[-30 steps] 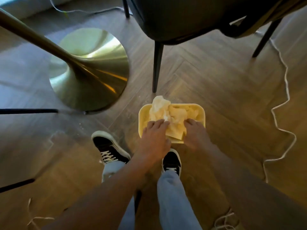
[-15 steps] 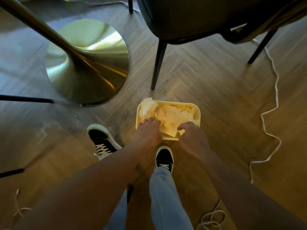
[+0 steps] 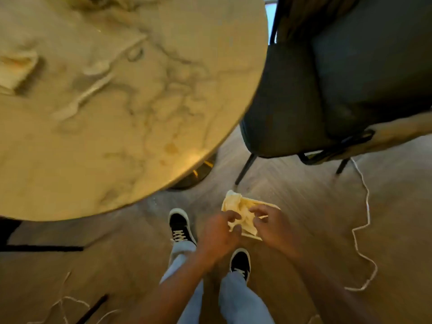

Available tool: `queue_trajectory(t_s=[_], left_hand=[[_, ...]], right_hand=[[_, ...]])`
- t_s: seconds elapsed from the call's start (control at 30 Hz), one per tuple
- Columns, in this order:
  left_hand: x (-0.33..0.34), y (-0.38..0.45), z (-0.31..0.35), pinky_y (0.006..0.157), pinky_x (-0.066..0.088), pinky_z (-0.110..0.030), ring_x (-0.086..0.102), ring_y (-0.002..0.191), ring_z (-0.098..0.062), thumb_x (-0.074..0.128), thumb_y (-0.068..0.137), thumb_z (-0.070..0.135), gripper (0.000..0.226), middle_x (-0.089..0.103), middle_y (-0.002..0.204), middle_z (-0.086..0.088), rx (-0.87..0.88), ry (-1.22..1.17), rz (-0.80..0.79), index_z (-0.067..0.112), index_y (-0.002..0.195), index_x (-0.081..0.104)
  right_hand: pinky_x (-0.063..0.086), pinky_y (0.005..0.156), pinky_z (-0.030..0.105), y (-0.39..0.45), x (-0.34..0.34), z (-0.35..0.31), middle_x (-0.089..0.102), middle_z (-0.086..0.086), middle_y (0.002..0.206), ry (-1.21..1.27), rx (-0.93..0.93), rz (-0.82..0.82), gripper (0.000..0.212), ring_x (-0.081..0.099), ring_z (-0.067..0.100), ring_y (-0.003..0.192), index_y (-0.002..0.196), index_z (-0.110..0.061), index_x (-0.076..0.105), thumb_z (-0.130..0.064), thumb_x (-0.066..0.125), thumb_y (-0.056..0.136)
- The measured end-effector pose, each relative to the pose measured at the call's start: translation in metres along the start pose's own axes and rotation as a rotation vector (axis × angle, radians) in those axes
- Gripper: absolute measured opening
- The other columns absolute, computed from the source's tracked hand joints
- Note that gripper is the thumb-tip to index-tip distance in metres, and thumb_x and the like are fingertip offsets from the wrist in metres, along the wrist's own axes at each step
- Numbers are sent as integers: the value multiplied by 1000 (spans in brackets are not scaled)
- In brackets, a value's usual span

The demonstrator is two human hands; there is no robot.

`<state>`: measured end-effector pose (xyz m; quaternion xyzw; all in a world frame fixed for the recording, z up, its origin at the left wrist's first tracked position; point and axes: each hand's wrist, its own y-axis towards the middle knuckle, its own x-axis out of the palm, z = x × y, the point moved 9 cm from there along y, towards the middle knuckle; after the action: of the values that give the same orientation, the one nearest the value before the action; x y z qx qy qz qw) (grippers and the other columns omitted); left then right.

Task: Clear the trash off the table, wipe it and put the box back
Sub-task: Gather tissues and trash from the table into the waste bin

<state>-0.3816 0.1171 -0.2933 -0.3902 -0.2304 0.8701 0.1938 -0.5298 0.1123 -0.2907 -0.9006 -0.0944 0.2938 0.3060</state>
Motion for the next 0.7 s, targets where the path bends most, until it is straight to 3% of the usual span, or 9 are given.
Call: queue_trajectory(t_s=[0.07,0.2,0.3,0.37,0.5,0.6,0.7], left_hand=[[-33,-31,22,79,49,-18,58,85,0,59,91,33,26,63,109,11,18,-72,16,31,117,60],[-108,-73,52,79,52,-22,62,83,0,63,87,29,18,68,95,11,53,-197,45,30,104,67],[-174,-90,59,68,47,-10,61,73,4,65,87,18,14,69,89,6,74,-268,159,22,100,70],[-215,-96,54,61,45,-6,60,68,3,65,88,18,13,69,87,4,47,-275,232,20,100,70],[-282,-100,33,65,51,-19,64,73,-7,65,87,25,10,67,86,7,5,-305,356,26,96,69],[-319,-99,12,66,45,-15,62,77,-7,65,87,25,10,67,87,7,-15,-305,443,27,96,69],[-347,-90,-10,70,45,-21,60,75,-5,65,87,23,12,66,88,6,-48,-295,495,25,98,70]], right_hand=[[53,86,31,-18,-14,-39,65,-3,109,32,-42,-22,24,61,9,93,112,-25,65,-15,58,91],[51,90,32,-52,-33,-115,65,-13,100,72,-111,-96,16,61,7,98,98,-35,64,-22,58,92],[48,87,25,-66,-40,-176,62,-13,99,48,-187,-152,18,60,5,97,106,-29,63,-19,56,94],[49,89,28,-68,-45,-218,62,-8,102,20,-275,-148,18,61,11,101,105,-28,62,-15,57,93],[50,90,28,-58,-48,-279,66,-6,107,-50,-351,-122,21,61,9,99,109,-23,67,-18,57,91],[47,83,23,-43,-42,-312,65,-4,107,-125,-386,-121,22,60,10,99,110,-22,67,-16,57,91],[40,80,18,-23,-30,-340,64,-4,107,-215,-399,-131,24,56,7,96,112,-21,67,-17,55,92]])
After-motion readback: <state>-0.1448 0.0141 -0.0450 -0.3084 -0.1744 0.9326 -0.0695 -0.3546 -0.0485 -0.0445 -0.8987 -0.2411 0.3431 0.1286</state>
